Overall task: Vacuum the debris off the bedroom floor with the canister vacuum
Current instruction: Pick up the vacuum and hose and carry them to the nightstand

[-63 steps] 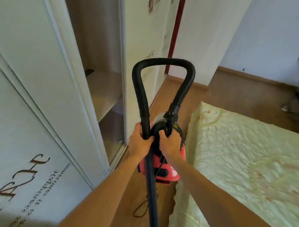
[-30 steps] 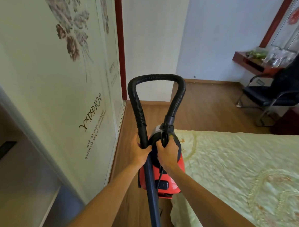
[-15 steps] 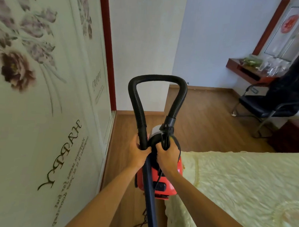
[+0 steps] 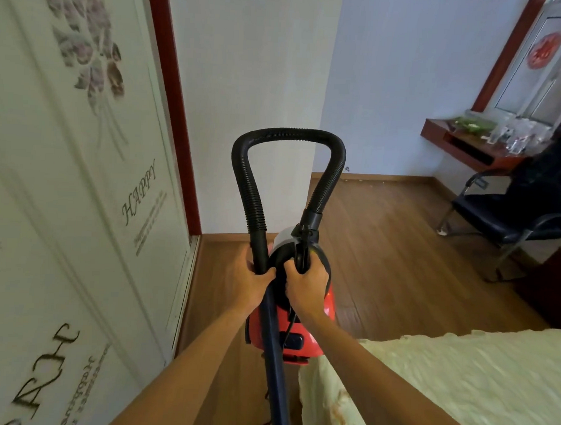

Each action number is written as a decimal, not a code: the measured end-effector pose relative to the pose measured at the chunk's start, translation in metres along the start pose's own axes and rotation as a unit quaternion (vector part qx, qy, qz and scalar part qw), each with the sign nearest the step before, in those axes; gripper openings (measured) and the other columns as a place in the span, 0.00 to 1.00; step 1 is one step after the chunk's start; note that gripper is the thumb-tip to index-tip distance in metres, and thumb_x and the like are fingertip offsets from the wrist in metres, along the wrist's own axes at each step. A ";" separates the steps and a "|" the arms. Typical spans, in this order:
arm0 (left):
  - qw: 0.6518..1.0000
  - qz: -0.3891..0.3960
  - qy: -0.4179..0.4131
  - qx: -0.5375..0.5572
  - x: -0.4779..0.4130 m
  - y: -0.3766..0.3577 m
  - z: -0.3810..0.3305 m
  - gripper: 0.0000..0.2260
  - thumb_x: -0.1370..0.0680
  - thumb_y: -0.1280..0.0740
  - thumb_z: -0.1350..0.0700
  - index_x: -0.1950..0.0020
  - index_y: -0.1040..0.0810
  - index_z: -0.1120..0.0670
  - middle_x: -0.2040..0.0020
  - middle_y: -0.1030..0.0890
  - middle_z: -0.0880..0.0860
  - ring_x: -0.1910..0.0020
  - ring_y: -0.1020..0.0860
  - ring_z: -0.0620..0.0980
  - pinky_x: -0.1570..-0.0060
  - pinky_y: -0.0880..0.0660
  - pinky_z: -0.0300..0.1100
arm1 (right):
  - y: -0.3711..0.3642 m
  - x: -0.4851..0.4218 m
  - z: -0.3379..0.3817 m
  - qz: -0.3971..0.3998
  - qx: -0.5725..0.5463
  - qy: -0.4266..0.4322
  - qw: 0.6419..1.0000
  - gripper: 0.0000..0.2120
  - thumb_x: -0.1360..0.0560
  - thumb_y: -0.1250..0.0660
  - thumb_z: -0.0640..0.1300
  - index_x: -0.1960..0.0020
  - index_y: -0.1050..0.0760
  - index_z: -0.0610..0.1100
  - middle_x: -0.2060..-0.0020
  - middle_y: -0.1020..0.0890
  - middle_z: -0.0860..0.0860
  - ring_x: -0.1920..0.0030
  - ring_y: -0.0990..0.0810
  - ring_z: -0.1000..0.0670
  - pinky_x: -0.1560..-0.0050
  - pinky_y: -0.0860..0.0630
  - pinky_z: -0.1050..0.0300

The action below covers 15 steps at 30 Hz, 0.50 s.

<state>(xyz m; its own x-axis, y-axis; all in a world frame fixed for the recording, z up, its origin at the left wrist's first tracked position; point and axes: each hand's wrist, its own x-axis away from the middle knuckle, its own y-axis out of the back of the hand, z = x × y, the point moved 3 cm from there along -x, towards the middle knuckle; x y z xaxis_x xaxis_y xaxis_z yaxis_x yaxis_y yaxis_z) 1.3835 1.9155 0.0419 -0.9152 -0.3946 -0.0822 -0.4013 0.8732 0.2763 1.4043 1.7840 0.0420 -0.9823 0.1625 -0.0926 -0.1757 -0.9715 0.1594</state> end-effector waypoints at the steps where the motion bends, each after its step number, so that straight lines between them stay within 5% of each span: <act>1: 1.000 -0.003 0.002 -0.003 -0.020 -0.008 -0.001 0.23 0.29 0.24 0.56 0.37 0.28 0.51 0.49 0.17 0.51 0.53 0.17 0.48 0.52 0.18 0.52 | -0.005 -0.022 -0.002 0.002 0.000 -0.001 1.000 0.05 0.28 0.34 0.43 0.60 0.27 0.44 0.70 0.21 0.47 0.69 0.21 0.42 0.66 0.19 0.40; 7: 1.000 -0.012 -0.001 -0.015 -0.134 -0.053 -0.008 0.23 0.30 0.23 0.55 0.38 0.27 0.49 0.51 0.17 0.47 0.55 0.17 0.45 0.53 0.18 0.49 | -0.028 -0.144 -0.006 0.014 0.000 0.006 1.000 0.06 0.25 0.33 0.41 0.60 0.26 0.44 0.70 0.21 0.49 0.69 0.21 0.47 0.64 0.19 0.47; 11: 1.000 -0.019 -0.004 -0.012 -0.197 -0.086 -0.012 0.23 0.30 0.23 0.56 0.38 0.28 0.49 0.52 0.17 0.49 0.54 0.17 0.47 0.52 0.18 0.51 | -0.033 -0.211 -0.004 -0.006 0.017 0.030 0.999 0.05 0.25 0.33 0.39 0.58 0.25 0.39 0.69 0.21 0.52 0.69 0.23 0.55 0.65 0.23 0.62; 15: 1.000 0.004 -0.009 -0.019 -0.257 -0.122 -0.017 0.26 0.29 0.24 0.55 0.35 0.30 0.48 0.55 0.17 0.49 0.59 0.17 0.47 0.55 0.17 0.50 | -0.035 -0.275 -0.011 -0.024 0.018 0.026 0.999 0.05 0.25 0.33 0.39 0.58 0.25 0.39 0.69 0.22 0.51 0.69 0.23 0.54 0.66 0.24 0.62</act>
<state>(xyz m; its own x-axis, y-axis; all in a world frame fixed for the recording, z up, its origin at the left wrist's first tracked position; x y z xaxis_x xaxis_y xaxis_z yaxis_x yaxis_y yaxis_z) 1.6679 1.9057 0.0459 -0.9194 -0.3810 -0.0976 -0.3918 0.8653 0.3126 1.6815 1.7718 0.0509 -0.9683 0.1991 -0.1510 -0.2260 -0.9557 0.1888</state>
